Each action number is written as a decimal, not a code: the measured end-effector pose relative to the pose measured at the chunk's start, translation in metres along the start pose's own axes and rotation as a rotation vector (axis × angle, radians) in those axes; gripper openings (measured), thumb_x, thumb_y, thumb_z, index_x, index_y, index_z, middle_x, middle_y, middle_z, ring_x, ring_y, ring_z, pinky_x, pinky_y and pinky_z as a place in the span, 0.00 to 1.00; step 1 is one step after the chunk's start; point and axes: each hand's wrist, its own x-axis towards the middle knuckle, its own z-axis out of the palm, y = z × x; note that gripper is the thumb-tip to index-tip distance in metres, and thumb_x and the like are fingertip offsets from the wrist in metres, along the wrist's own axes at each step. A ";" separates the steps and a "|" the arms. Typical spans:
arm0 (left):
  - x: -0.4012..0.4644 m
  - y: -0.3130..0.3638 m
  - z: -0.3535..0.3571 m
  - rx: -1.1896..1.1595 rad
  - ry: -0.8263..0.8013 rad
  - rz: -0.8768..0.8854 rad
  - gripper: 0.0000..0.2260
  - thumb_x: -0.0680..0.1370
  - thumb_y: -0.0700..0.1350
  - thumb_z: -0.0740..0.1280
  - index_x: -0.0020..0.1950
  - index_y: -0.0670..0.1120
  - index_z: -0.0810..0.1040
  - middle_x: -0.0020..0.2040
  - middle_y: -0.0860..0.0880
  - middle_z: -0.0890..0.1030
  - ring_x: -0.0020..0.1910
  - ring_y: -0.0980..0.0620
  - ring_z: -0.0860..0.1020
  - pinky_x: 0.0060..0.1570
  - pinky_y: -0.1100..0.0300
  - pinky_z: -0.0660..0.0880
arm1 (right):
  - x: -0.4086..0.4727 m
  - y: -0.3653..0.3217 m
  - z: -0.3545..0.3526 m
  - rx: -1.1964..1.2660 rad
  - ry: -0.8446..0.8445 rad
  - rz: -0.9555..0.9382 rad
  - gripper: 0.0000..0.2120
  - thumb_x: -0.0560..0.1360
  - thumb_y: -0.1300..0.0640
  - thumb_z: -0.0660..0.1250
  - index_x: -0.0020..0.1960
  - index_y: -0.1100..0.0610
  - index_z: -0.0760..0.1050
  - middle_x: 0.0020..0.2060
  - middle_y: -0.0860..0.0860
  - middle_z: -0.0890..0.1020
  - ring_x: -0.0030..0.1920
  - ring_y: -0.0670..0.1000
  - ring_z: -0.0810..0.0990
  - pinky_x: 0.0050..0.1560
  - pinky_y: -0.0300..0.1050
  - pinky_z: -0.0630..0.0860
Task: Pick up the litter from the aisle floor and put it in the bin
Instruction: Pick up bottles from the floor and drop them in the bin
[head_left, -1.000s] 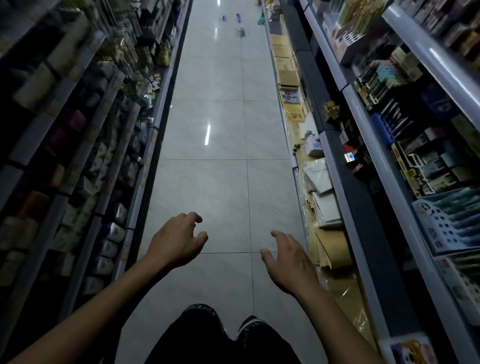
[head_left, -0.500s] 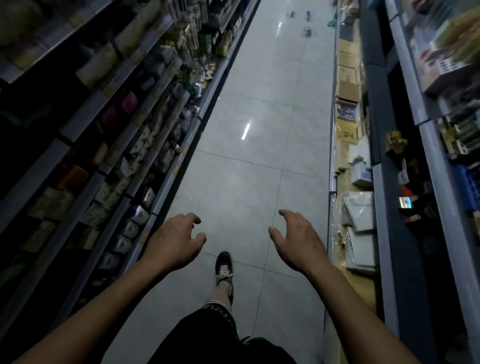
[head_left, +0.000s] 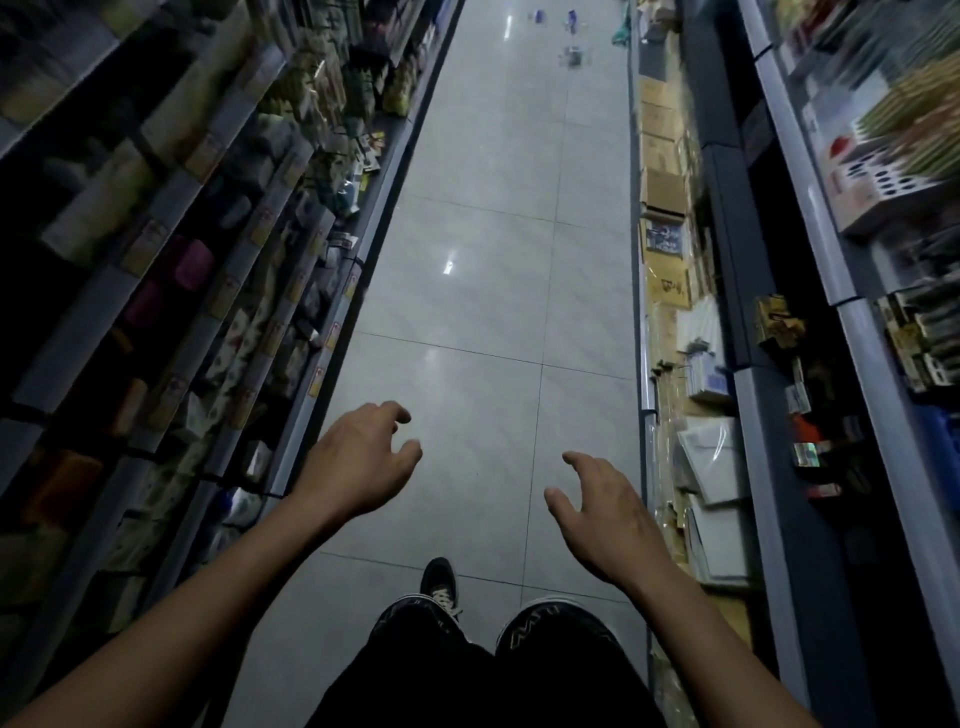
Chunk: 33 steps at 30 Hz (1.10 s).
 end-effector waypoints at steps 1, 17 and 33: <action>0.013 0.005 -0.003 0.003 -0.007 0.013 0.20 0.77 0.57 0.62 0.68 0.53 0.74 0.60 0.53 0.79 0.58 0.52 0.76 0.52 0.53 0.75 | 0.006 0.001 -0.003 0.004 0.003 0.018 0.27 0.80 0.39 0.58 0.75 0.49 0.64 0.70 0.48 0.72 0.69 0.50 0.69 0.64 0.48 0.69; 0.244 0.122 -0.028 0.101 -0.039 0.148 0.20 0.77 0.57 0.63 0.68 0.54 0.73 0.59 0.54 0.79 0.58 0.53 0.76 0.54 0.52 0.75 | 0.185 0.061 -0.056 0.172 -0.009 0.162 0.28 0.80 0.38 0.57 0.76 0.48 0.62 0.72 0.47 0.70 0.70 0.49 0.68 0.66 0.47 0.69; 0.431 0.154 -0.076 0.046 0.052 -0.040 0.20 0.78 0.58 0.62 0.68 0.55 0.73 0.60 0.55 0.79 0.58 0.54 0.76 0.51 0.54 0.74 | 0.474 0.029 -0.192 0.089 -0.058 -0.055 0.27 0.81 0.40 0.58 0.77 0.49 0.63 0.72 0.48 0.70 0.70 0.50 0.69 0.67 0.48 0.68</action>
